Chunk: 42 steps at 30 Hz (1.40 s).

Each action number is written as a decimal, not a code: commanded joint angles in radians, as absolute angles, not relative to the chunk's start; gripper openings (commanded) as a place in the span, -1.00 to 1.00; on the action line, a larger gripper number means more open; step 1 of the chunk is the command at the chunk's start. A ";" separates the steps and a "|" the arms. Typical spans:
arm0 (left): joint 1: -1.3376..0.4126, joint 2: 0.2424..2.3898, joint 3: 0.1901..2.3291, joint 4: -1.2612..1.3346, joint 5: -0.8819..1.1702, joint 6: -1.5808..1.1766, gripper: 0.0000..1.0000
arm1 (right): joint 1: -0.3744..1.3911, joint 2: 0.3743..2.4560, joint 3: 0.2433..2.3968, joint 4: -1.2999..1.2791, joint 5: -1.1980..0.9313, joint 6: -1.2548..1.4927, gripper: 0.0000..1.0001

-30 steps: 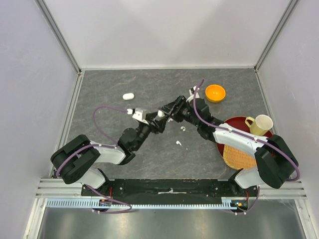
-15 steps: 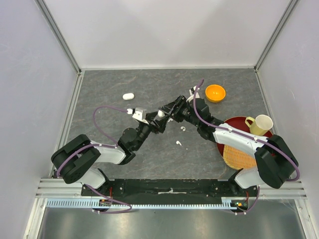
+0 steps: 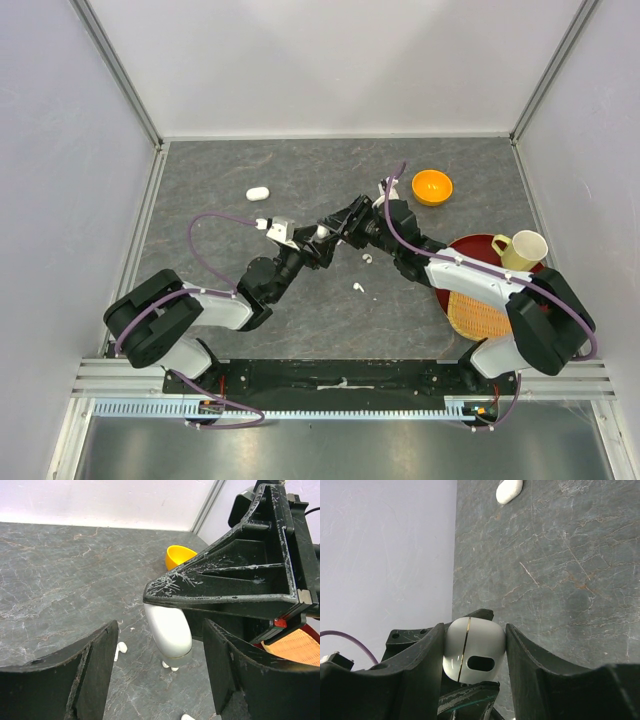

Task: Insert the wireless bluetooth earbuds into the charging case
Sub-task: Pick up the charging case at the center of the board.

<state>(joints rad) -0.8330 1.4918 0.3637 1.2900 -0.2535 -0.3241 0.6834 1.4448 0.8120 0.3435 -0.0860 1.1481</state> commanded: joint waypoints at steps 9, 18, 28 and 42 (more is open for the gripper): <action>-0.839 1.526 0.411 1.621 -0.296 -0.318 0.25 | 0.692 1.419 0.799 0.397 -0.097 1.167 -0.36; -0.839 1.539 0.425 1.635 -0.304 -0.327 0.08 | 0.696 1.424 0.776 0.425 -0.109 1.187 -0.37; -0.838 1.543 0.399 1.634 -0.337 -0.334 -0.53 | 0.699 1.411 0.764 0.462 -0.112 1.192 -0.35; -0.816 1.427 0.364 1.458 -0.189 -0.265 -0.95 | 0.652 1.325 0.784 0.372 -0.117 1.079 0.96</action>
